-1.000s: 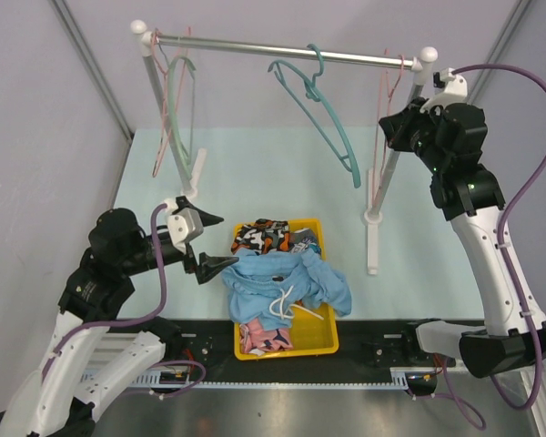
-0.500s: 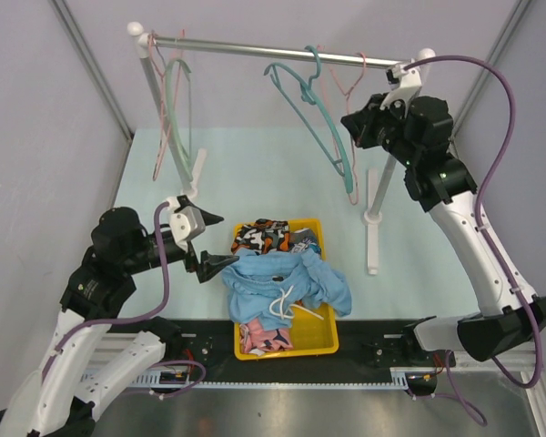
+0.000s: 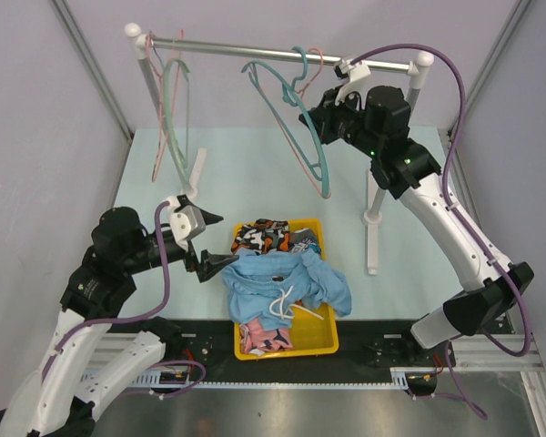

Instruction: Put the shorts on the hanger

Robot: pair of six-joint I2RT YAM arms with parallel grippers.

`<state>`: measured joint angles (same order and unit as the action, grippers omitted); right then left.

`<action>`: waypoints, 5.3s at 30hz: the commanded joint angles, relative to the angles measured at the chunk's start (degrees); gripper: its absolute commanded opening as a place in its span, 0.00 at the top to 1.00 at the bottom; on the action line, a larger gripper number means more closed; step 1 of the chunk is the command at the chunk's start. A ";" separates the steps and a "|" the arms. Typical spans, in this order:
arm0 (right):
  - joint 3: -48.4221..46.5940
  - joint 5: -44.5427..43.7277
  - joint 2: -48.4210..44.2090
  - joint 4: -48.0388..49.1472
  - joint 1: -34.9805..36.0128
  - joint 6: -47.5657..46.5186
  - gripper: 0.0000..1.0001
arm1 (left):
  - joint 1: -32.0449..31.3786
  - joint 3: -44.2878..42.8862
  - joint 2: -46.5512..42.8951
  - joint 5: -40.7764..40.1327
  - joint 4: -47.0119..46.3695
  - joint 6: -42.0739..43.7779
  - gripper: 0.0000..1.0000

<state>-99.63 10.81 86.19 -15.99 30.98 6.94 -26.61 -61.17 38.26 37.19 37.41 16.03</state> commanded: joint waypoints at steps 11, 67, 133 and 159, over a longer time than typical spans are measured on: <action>-2.49 -2.37 -7.09 -1.76 -3.47 -4.57 1.00 | -0.28 -0.01 2.08 0.95 -2.60 -1.71 0.08; 1.91 26.71 -36.11 -70.67 -2.69 -42.45 1.00 | -0.02 4.57 11.04 -7.74 7.32 5.94 0.16; 5.77 21.97 -11.22 -60.21 15.25 -54.31 1.00 | 4.46 9.66 16.67 -8.54 16.30 35.74 0.18; 4.45 21.97 -6.21 -44.24 17.80 -43.25 1.00 | 1.21 0.88 12.28 5.96 20.51 34.77 1.00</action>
<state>-93.17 31.86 79.24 -69.30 47.57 -40.29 -24.43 -56.93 51.24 39.09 57.39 52.07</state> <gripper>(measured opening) 0.023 0.020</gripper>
